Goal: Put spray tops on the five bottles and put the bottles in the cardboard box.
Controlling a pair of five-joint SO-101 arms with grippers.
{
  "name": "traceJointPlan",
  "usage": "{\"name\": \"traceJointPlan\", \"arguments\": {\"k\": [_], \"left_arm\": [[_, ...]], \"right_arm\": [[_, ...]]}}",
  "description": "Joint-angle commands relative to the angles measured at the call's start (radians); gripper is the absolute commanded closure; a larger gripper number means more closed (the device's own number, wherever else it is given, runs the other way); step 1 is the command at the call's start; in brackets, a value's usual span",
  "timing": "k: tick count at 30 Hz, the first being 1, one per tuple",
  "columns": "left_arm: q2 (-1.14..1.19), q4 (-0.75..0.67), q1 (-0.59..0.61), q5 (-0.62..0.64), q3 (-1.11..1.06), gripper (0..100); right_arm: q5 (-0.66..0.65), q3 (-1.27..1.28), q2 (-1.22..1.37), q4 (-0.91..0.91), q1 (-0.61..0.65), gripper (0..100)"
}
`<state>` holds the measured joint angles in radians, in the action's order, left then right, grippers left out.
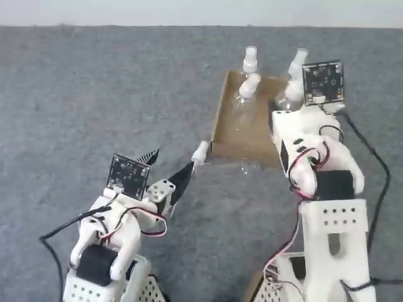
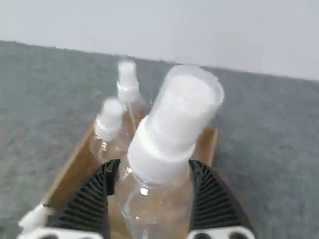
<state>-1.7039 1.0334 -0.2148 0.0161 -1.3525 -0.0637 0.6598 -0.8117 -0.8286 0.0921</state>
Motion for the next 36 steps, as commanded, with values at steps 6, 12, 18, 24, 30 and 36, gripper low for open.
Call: {"name": "traceJointPlan", "arguments": {"k": [6,12,18,24,30,36], "left_arm": [[-0.008,-0.078,0.005,0.003,-0.030,99],[-0.008,-0.089,0.005,-0.041,-0.045,99],[-0.008,-0.089,0.005,-0.044,-0.045,99],[-0.008,-0.089,0.005,-0.046,-0.045,99],[-0.008,-0.089,0.005,-0.046,-0.045,99],[-0.008,-0.089,0.005,-0.046,-0.045,99]], "right_arm": [[-0.009,0.064,0.148,0.262,-0.050,99.2],[-0.008,0.066,0.335,0.437,-0.051,99.2],[0.038,0.068,0.446,0.539,-0.053,99.2],[0.060,0.068,0.516,0.613,-0.053,99.2],[0.058,0.068,0.602,0.694,-0.054,99.2],[0.058,0.068,0.664,0.743,-0.054,99.2]]}}
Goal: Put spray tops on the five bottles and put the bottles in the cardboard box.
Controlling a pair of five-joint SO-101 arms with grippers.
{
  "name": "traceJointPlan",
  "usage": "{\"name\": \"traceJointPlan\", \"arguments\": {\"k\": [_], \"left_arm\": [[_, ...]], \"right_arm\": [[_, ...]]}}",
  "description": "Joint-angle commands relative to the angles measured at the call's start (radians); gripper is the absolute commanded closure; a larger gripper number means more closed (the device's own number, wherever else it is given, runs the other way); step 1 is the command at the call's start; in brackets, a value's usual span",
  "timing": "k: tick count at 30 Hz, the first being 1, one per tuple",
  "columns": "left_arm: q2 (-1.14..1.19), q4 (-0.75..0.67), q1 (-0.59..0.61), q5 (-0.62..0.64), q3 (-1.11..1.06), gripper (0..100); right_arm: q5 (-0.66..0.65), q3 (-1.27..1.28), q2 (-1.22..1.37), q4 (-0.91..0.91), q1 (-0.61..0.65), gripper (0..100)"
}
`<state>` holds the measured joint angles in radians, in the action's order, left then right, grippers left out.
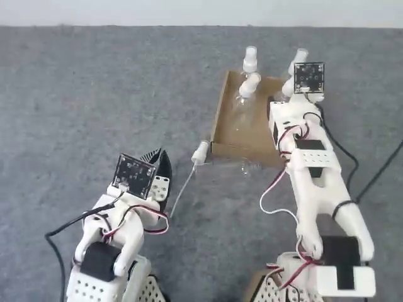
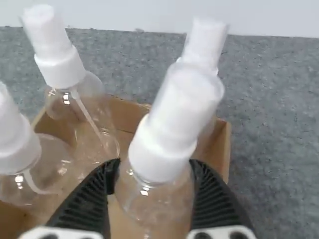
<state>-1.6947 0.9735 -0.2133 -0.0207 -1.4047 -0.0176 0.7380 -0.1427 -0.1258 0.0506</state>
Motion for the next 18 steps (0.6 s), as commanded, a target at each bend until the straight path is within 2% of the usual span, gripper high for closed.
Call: {"name": "traceJointPlan", "arguments": {"k": [1,18], "left_arm": [[-0.017,-0.029,0.003,-0.009,0.007,99],[-0.017,-0.029,0.003,-0.011,0.005,99]], "right_arm": [[0.012,-0.011,0.002,0.054,-0.013,99.2],[0.009,-0.011,0.036,0.088,-0.025,98.7]]}}
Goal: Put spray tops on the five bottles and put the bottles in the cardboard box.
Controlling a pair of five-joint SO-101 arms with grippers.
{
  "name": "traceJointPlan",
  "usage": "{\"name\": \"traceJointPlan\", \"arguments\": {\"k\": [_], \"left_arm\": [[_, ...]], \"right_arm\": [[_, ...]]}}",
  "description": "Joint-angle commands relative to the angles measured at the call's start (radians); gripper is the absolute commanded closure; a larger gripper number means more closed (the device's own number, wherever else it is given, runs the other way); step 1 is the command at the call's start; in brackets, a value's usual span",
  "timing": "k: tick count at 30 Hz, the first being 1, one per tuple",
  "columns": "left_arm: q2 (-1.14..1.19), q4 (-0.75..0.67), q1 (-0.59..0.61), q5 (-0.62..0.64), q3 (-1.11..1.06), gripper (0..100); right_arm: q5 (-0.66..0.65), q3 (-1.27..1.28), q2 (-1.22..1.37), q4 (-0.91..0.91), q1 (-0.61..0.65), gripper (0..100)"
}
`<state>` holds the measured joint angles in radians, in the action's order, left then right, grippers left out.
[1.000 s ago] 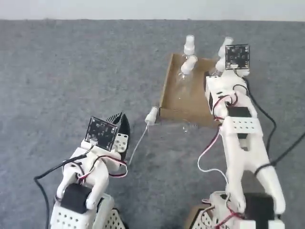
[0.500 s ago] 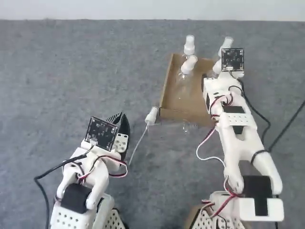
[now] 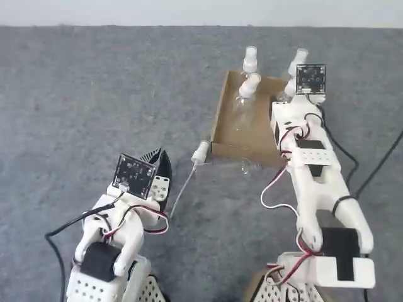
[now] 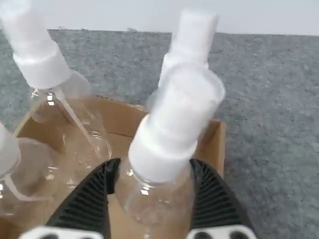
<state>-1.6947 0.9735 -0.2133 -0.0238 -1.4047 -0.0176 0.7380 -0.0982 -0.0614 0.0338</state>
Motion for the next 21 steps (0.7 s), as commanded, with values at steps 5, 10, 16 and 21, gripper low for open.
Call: {"name": "traceJointPlan", "arguments": {"k": [5,10,16,21], "left_arm": [[-0.017,-0.031,0.003,-0.008,-0.002,99],[-0.017,-0.031,0.003,-0.008,-0.002,99],[-0.017,-0.031,0.003,-0.008,-0.002,99],[-0.017,-0.031,0.003,-0.008,-0.002,99]], "right_arm": [[0.008,-0.011,-0.010,0.024,-0.008,98.7],[-0.060,-0.011,-0.010,0.024,-0.002,98.7],[-0.077,-0.011,-0.013,0.024,-0.002,98.7],[-0.077,-0.011,-0.007,0.024,-0.002,98.7]]}}
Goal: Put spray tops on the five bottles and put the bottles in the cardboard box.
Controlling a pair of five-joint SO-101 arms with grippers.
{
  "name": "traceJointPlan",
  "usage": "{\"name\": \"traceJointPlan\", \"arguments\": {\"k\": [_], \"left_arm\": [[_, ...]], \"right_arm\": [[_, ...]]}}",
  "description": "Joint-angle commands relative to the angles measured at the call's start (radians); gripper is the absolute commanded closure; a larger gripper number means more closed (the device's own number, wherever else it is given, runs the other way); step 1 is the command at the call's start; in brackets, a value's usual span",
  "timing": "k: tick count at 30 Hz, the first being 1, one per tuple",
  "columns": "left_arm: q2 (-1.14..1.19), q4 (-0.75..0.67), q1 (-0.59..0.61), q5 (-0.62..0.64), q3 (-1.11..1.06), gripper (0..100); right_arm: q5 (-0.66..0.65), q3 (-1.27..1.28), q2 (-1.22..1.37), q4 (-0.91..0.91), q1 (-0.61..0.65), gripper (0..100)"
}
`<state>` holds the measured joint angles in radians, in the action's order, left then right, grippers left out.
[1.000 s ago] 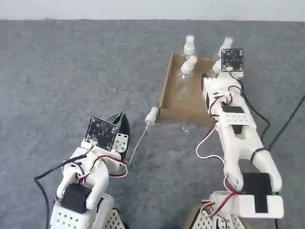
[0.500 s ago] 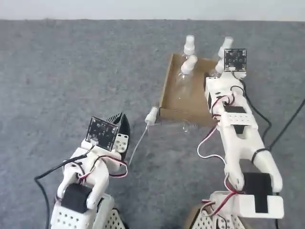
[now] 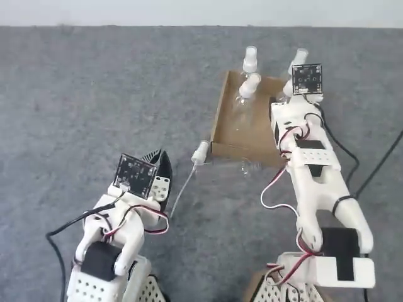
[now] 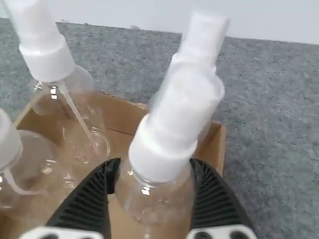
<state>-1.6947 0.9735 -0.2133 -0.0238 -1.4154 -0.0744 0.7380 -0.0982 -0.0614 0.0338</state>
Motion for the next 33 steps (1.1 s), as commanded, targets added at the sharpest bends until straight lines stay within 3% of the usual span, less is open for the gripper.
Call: {"name": "traceJointPlan", "arguments": {"k": [1,21,29,33], "left_arm": [[-0.017,-0.031,0.003,-0.008,0.008,99],[-0.017,-0.031,0.003,-0.008,0.008,99],[-0.017,-0.031,0.003,-0.008,0.008,99],[-0.017,-0.031,0.003,-0.008,0.008,99]], "right_arm": [[-0.020,-0.011,-0.007,0.024,-0.002,98.7],[0.044,-0.011,-0.007,0.019,-0.002,98.5],[0.044,-0.011,-0.012,-0.021,-0.002,78.0],[0.044,-0.011,-0.018,-0.021,-0.002,76.4]]}}
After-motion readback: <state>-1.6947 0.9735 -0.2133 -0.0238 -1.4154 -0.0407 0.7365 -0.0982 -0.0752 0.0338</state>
